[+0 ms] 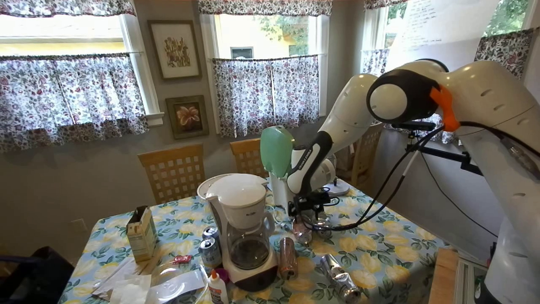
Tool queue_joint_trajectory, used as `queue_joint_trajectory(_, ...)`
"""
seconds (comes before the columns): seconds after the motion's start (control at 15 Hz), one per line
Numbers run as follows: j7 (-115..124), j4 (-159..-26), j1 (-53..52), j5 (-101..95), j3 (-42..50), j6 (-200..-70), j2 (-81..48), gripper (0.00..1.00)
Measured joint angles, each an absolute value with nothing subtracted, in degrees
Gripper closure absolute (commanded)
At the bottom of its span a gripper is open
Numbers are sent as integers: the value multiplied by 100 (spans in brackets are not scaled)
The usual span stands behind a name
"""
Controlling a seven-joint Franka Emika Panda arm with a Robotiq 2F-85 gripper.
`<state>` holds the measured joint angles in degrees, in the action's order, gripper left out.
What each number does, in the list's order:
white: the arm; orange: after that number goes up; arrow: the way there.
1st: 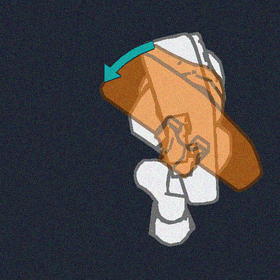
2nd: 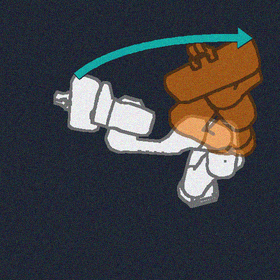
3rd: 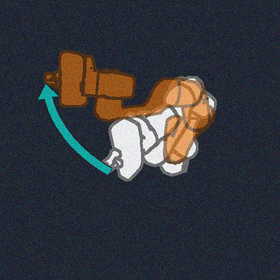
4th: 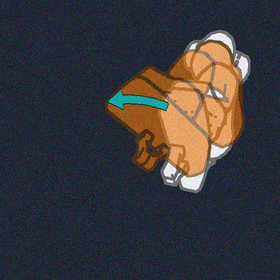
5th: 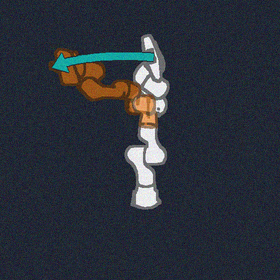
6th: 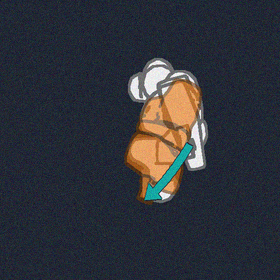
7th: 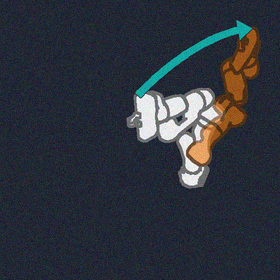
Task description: Throw two cans into the bin
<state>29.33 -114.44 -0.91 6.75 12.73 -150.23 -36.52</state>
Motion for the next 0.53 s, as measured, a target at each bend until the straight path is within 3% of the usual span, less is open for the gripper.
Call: queue_joint_trajectory(0.53,4103,-11530,-162,724,1303,-14751,-3426,0)
